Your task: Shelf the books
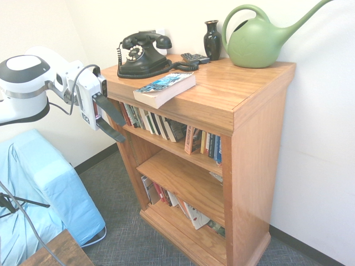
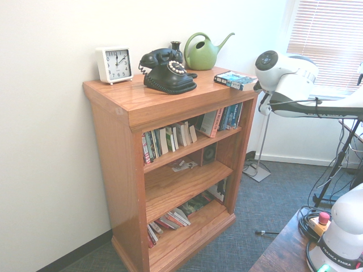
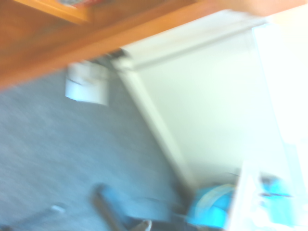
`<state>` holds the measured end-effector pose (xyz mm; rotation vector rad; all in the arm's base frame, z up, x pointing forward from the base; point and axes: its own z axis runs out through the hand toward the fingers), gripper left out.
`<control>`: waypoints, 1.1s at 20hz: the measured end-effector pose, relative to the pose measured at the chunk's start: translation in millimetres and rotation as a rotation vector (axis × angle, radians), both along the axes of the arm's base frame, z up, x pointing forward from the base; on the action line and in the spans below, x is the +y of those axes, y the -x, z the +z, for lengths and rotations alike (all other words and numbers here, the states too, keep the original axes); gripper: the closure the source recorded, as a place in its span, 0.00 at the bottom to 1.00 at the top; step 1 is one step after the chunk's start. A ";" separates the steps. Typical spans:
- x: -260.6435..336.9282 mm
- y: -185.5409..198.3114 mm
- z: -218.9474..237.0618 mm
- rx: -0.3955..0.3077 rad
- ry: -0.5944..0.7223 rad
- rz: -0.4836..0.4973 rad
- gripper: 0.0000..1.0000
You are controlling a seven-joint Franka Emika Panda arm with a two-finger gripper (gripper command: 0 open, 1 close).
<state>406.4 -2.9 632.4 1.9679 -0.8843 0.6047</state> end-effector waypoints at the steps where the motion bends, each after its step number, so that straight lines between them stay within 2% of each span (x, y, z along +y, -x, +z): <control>1: 9.4 -6.8 5.7 0.012 0.029 -0.011 0.00; 5: 29.9 -31.0 16.4 0.062 0.125 -0.070 0.00; 11: 24.4 -57.4 -2.8 0.127 0.221 -0.149 0.00; 22: 23.1 -103.0 -30.7 0.142 0.313 -0.135 0.00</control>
